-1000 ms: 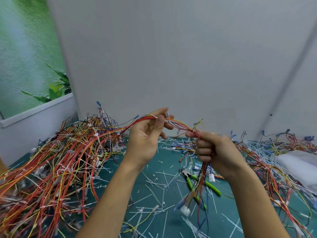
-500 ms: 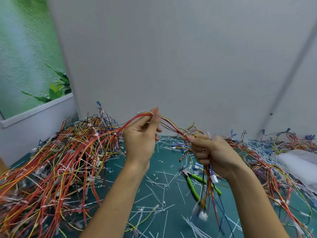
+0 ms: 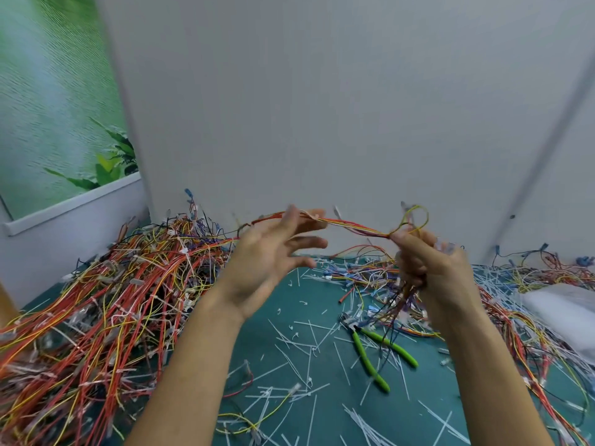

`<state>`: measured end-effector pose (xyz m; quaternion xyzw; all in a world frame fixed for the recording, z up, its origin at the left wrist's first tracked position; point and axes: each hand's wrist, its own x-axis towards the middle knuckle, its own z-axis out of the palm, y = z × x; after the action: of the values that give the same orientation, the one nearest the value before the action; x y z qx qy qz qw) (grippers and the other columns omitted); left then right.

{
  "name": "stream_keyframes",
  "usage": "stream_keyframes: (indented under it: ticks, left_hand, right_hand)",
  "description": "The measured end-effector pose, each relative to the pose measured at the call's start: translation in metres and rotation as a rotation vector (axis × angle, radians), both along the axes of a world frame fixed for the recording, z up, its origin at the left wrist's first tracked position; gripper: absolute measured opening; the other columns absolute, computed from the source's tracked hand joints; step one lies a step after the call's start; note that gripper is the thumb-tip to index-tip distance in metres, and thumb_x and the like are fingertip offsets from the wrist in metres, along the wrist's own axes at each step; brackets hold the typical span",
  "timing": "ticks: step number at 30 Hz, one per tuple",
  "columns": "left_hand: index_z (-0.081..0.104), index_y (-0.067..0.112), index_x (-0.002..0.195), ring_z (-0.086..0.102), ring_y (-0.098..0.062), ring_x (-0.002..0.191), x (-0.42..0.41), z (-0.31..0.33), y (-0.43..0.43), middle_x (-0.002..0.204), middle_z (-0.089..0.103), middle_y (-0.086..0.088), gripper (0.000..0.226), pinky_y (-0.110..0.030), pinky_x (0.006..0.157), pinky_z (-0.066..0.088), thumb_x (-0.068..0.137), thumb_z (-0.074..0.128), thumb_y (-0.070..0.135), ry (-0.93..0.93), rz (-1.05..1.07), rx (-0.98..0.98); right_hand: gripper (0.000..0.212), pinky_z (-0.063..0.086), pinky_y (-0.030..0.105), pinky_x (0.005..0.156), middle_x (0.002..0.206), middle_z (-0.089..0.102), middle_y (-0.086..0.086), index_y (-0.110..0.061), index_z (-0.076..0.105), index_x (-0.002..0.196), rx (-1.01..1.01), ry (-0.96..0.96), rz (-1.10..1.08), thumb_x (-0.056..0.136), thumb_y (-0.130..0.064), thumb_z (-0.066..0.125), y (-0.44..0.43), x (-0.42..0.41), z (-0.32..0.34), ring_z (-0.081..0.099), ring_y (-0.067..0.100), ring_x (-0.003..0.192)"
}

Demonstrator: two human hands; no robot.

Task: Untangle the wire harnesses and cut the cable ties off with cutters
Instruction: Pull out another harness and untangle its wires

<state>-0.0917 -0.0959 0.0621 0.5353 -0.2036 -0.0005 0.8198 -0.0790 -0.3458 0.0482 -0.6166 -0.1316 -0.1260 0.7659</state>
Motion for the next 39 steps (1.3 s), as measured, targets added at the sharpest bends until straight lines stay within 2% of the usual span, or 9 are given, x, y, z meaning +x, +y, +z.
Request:
stream_keyframes:
  ticks: [4, 7, 9, 11, 14, 21, 25, 35, 39]
  left_hand:
    - [0.065, 0.000, 0.124, 0.073, -0.019, 0.095, 0.010, 0.001, 0.030, 0.114, 0.072, -0.011, 0.049, -0.028, 0.071, 0.060, 0.100, 0.052, 0.041, 0.324, -0.052, -0.312]
    - [0.066, 0.005, 0.112, 0.071, -0.023, 0.107, 0.014, 0.000, 0.033, 0.114, 0.072, -0.011, 0.035, -0.031, 0.080, 0.060, 0.100, 0.056, 0.036, 0.355, -0.124, -0.510]
    - [0.063, 0.009, 0.109, 0.070, -0.026, 0.112, 0.015, 0.001, 0.031, 0.116, 0.071, -0.012, 0.027, -0.033, 0.085, 0.060, 0.098, 0.058, 0.033, 0.361, -0.123, -0.575]
    - [0.057, 0.009, 0.111, 0.070, -0.030, 0.112, 0.016, 0.000, 0.032, 0.113, 0.072, -0.013, 0.024, -0.036, 0.086, 0.060, 0.098, 0.059, 0.030, 0.377, -0.093, -0.633]
    - [0.051, 0.004, 0.116, 0.070, -0.032, 0.109, 0.017, -0.002, 0.036, 0.103, 0.069, -0.015, 0.031, -0.037, 0.087, 0.060, 0.098, 0.061, 0.028, 0.401, -0.079, -0.710]
    - [0.068, 0.016, 0.109, 0.065, -0.008, 0.073, 0.026, -0.007, 0.031, 0.091, 0.072, 0.003, 0.019, -0.019, 0.053, 0.043, 0.102, 0.051, 0.022, 0.207, 0.203, -0.380]
    - [0.068, 0.013, 0.109, 0.068, -0.010, 0.079, 0.025, -0.009, 0.036, 0.091, 0.073, 0.003, 0.020, -0.019, 0.057, 0.046, 0.097, 0.052, 0.011, 0.080, 0.266, -0.267]
    - [0.064, 0.004, 0.121, 0.074, -0.024, 0.098, 0.026, -0.019, 0.032, 0.101, 0.077, -0.009, 0.023, -0.023, 0.067, 0.056, 0.101, 0.054, 0.001, -0.218, 0.461, 0.209]
    - [0.064, -0.003, 0.112, 0.074, -0.018, 0.096, 0.031, -0.022, 0.039, 0.105, 0.078, -0.005, 0.017, -0.022, 0.065, 0.056, 0.100, 0.058, 0.006, -0.232, 0.504, 0.275]
  right_hand:
    - [0.023, 0.033, 0.016, 0.049, 0.058, 0.046, -0.009, -0.020, 0.068, 0.075, -0.030, -0.203, -0.168, 0.072, -0.036, 0.084, -0.015, -0.005, 0.006, 0.037, 0.008, 0.052]
    - [0.021, 0.046, 0.015, 0.058, 0.067, 0.064, -0.008, -0.022, 0.074, 0.081, -0.223, -0.336, -0.233, 0.077, -0.039, 0.085, -0.009, -0.009, 0.002, 0.054, 0.007, 0.061]
    - [0.015, 0.053, 0.025, 0.060, 0.069, 0.069, -0.003, -0.027, 0.073, 0.082, -0.375, -0.405, -0.296, 0.081, -0.034, 0.086, -0.005, -0.011, -0.003, 0.062, 0.016, 0.062]
    - [0.016, 0.051, 0.035, 0.059, 0.067, 0.065, 0.000, -0.029, 0.070, 0.079, -0.546, -0.506, -0.373, 0.084, -0.026, 0.086, -0.008, -0.009, -0.005, 0.061, 0.026, 0.062]
    - [0.012, 0.044, 0.030, 0.060, 0.069, 0.061, -0.003, -0.020, 0.072, 0.081, -0.761, -0.670, -0.390, 0.088, -0.028, 0.078, -0.016, -0.007, -0.003, 0.057, 0.022, 0.067]
    - [0.011, 0.046, 0.032, 0.064, 0.075, 0.060, -0.019, -0.013, 0.075, 0.082, -0.956, -0.739, -0.357, 0.084, -0.018, 0.085, -0.011, 0.003, -0.010, 0.054, 0.021, 0.072]
    - [0.013, 0.043, 0.028, 0.065, 0.072, 0.065, -0.006, -0.014, 0.075, 0.082, -0.989, -0.645, -0.462, 0.079, -0.012, 0.088, -0.010, 0.011, -0.017, 0.054, 0.020, 0.074]
    - [0.014, 0.030, 0.019, 0.060, 0.074, 0.058, -0.010, -0.012, 0.073, 0.083, -0.925, -0.507, -0.703, 0.079, -0.009, 0.087, -0.010, 0.019, -0.025, 0.048, 0.018, 0.076]
    - [0.010, 0.036, 0.028, 0.063, 0.077, 0.055, -0.020, -0.013, 0.073, 0.087, -0.876, -0.486, -0.710, 0.083, -0.017, 0.082, -0.011, 0.019, -0.025, 0.055, 0.023, 0.080]
